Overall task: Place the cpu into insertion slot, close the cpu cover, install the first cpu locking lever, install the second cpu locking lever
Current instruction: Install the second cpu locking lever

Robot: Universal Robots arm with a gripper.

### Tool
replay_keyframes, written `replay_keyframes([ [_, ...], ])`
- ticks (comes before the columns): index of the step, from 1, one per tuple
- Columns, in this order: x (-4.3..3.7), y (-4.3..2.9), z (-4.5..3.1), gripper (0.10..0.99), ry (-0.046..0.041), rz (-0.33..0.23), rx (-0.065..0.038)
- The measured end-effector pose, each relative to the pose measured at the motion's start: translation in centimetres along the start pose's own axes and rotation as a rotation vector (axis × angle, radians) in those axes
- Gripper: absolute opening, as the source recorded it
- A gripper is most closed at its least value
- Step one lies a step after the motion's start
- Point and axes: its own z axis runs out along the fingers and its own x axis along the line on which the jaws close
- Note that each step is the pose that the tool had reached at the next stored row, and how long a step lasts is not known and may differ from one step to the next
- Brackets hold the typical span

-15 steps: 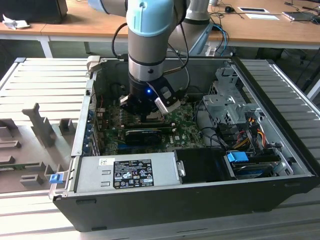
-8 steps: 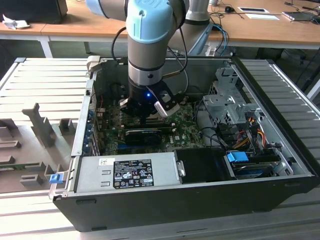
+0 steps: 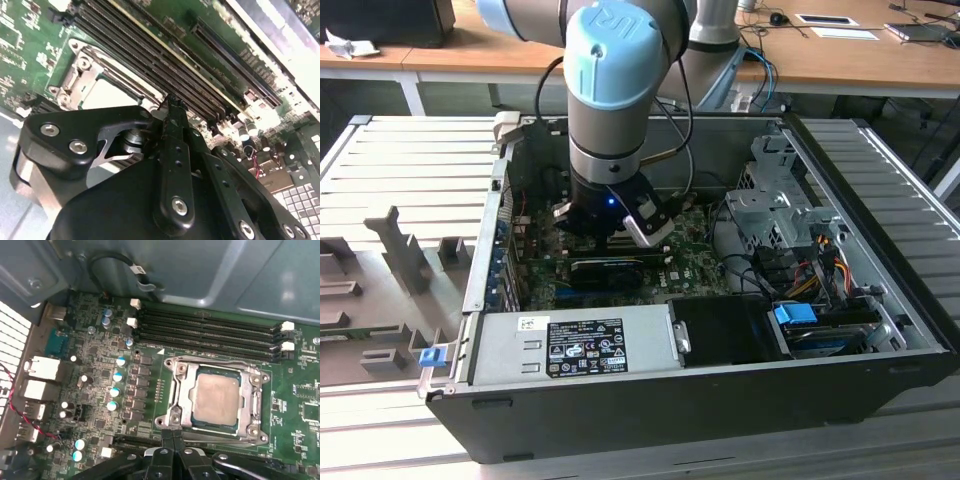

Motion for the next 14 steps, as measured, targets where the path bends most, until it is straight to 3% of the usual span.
replay_keyframes([
  [2, 0.48, -0.09, 0.26, 0.106, -0.0010, -0.001, -0.008],
  [8, 0.61, -0.24, 0.88, 0.106, -0.0058, -0.003, -0.040],
  [14, 0.65, -0.36, 1.51, 0.106, -0.0073, -0.004, -0.049],
])
